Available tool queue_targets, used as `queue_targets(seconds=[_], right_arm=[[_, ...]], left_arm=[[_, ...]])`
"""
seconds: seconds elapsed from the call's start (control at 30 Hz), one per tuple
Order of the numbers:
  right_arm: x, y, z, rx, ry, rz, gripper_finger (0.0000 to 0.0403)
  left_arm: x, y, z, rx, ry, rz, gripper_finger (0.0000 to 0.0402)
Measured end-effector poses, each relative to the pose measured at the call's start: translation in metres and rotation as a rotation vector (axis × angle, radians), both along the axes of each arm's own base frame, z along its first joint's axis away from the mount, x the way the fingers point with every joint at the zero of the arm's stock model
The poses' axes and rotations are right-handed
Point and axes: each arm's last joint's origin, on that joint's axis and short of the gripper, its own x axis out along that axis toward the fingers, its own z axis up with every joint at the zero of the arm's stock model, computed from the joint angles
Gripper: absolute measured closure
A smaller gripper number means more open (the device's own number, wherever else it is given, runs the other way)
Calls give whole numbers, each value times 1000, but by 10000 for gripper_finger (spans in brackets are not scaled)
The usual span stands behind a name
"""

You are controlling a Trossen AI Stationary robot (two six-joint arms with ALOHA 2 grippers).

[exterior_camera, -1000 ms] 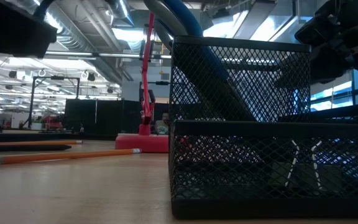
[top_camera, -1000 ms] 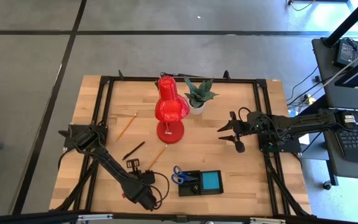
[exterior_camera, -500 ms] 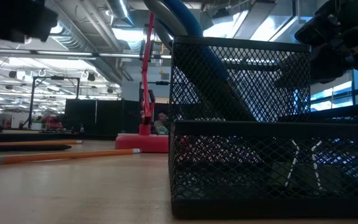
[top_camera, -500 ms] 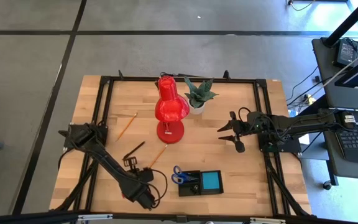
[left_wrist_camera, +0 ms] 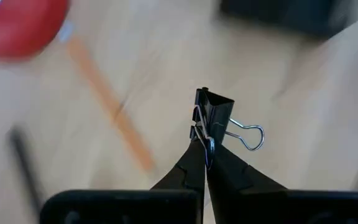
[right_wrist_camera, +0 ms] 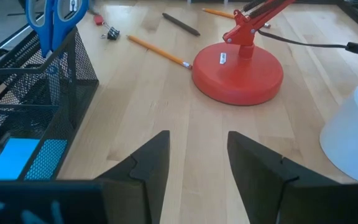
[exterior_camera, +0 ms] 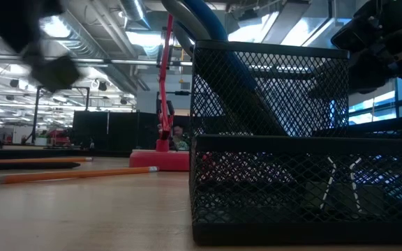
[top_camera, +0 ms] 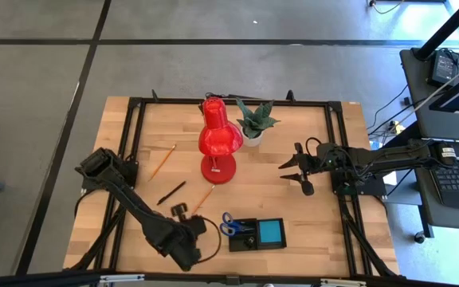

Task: Pick and place office supplies into organizer
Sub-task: Put the top black binder clip into the black desk organizer

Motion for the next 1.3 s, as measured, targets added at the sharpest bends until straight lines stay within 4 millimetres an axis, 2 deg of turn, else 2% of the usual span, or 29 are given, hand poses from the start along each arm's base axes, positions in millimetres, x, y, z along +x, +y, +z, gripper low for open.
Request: queue_targets(seconds=[0.3,0.43,0.63,0.83,1.3], right_arm=[[-1,0,-2,3,21,-1,238],[-1,0,-2,3,21,-1,238],[-1,0,-2,1,21,0,238],[-1,0,-2,0,23,0,238],[-2,0,-4,1,49,1,238]], left_arm=[[23,-24,16,-274,-270,-42,400],[34,-30,22,-284,-403,-98,400],[48,-33,-1,-145,-409,-205,400],[62,-27,-24,-5,-406,-199,400],[81,-16,-63,-31,-318,-172,399]])
